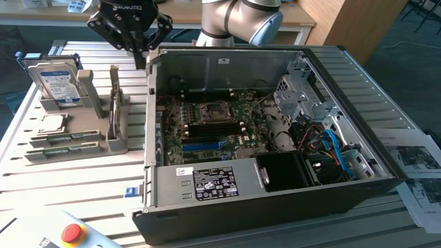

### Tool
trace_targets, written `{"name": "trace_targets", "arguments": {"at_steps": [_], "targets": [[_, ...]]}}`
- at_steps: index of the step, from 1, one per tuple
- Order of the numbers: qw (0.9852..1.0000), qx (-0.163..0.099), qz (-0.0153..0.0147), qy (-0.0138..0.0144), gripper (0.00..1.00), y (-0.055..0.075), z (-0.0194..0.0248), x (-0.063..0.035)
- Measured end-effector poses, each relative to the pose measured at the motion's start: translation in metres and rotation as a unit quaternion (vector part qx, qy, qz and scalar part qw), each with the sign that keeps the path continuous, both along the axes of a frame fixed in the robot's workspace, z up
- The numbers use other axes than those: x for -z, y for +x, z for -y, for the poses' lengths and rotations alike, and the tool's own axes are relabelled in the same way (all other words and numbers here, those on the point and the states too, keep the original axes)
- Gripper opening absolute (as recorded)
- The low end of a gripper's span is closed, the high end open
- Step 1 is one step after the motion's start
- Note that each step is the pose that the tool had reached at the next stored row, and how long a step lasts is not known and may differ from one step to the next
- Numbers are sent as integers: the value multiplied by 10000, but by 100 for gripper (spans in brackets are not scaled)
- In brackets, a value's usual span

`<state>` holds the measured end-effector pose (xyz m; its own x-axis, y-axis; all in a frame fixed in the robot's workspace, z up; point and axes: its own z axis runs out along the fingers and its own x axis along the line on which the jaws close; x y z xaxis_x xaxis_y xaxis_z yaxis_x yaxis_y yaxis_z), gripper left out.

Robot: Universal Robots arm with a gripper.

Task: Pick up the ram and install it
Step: 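Reach for the ram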

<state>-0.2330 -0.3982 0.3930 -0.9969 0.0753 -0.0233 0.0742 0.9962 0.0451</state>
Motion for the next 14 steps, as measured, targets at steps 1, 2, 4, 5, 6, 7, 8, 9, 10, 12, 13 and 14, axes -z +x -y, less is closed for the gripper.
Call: {"name": "trace_targets", "arguments": {"at_steps": [1,2,4,5,6,7,8,9,10,12,13,14], "targets": [[10000,0,0,0,10,-35,0,0],[10000,0,0,0,10,-70,0,0],[10000,-1,0,0,10,-148,0,0],[10000,-1,0,0,10,-187,0,0],[10000,0,0,0,10,-229,0,0],[10000,0,0,0,10,-271,0,0],[10000,0,0,0,10,-313,0,0],[10000,-1,0,0,10,-357,0,1],[10000,-1,0,0,10,-400,0,1],[10000,0,0,0,10,-488,0,1],[10000,0,0,0,10,-534,0,1],[10000,-1,0,0,10,-576,0,1]]}}
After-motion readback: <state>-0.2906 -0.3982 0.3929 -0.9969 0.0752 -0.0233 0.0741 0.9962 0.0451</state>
